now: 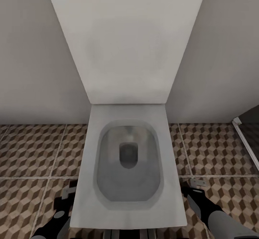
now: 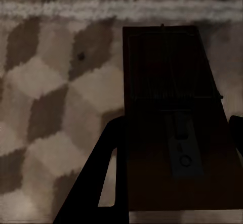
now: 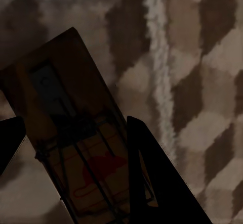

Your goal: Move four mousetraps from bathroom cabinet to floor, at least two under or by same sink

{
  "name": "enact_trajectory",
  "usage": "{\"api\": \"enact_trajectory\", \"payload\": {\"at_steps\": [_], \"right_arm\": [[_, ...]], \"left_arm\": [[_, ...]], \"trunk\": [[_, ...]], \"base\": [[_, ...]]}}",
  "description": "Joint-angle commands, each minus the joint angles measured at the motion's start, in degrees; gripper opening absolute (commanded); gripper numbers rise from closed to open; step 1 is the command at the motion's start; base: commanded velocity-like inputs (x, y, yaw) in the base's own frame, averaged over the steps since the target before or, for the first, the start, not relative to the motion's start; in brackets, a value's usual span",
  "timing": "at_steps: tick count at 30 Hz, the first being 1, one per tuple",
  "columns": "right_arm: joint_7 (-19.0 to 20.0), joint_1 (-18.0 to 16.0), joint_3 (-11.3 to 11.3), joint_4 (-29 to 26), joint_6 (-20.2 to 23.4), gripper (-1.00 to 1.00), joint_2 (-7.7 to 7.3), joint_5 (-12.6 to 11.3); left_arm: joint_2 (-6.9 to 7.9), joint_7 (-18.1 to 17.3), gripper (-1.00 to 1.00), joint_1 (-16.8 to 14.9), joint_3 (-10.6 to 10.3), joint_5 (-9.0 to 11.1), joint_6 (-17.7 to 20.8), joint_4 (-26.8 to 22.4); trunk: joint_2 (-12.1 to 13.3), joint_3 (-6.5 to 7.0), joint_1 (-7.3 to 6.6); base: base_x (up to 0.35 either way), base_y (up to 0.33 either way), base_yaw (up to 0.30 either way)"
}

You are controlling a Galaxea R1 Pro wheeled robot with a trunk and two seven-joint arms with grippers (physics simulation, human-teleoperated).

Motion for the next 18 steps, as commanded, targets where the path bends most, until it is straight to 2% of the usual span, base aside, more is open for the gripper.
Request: {"api": "enact_trajectory", "payload": {"at_steps": [1,6,18], "right_arm": [[-0.37,0.01,0.49,-0.14,0.37,-1.00,0.01,-0.47],[-0.37,0.01,0.49,-0.11,0.38,-1.00,0.08,-0.47],[-0.37,0.01,0.54,1.55,0.37,-1.00,0.12,-0.23]], "left_arm": [[0.02,0.16,-1.00,-0.02,0.17,-0.15,0.23,0.14],[0.09,0.12,-1.00,-0.02,0.17,-0.16,1.65,0.23],[0.09,0.10,-1.00,-0.02,0.17,-0.24,1.99,0.25]], "trunk": [[-0.01,-0.03,-0.01],[-0.01,-0.03,-0.01],[-0.01,-0.03,-0.01]], "base": [[0.000,0.000,0.000],[0.000,0.000,0.000],[0.000,0.000,0.000]]}}
